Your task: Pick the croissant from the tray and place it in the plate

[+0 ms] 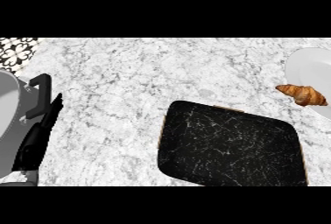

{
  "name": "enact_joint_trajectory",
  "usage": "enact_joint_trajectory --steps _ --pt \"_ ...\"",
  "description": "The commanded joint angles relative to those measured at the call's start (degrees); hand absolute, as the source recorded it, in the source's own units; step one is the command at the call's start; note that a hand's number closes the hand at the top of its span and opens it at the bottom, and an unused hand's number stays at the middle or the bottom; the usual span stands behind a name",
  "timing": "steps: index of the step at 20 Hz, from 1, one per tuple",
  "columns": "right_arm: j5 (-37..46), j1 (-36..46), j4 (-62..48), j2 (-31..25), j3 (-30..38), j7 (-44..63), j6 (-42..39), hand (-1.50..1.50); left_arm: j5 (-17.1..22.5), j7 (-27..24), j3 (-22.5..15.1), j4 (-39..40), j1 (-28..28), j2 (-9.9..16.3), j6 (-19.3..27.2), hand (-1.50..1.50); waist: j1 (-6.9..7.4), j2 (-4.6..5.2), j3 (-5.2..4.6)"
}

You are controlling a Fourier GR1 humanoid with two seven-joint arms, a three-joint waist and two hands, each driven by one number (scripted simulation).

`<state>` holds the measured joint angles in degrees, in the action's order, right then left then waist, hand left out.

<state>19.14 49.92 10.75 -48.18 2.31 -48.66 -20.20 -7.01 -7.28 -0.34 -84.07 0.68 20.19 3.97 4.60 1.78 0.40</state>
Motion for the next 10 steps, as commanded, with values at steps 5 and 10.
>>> enact_joint_trajectory --steps 5,10 --pt "-9.2 2.9 -7.0 -4.8 9.7 3.6 -6.7 -1.50 0.1 -1.4 -0.1 0.0 0.6 -0.4 -0.4 0.00 0.36 0.64 0.19" --pt "-13.8 3.2 -9.1 -8.1 13.9 6.9 -15.7 -1.50 0.6 -1.2 0.8 -0.2 0.7 0.2 -0.6 0.00 0.07 0.71 0.38"
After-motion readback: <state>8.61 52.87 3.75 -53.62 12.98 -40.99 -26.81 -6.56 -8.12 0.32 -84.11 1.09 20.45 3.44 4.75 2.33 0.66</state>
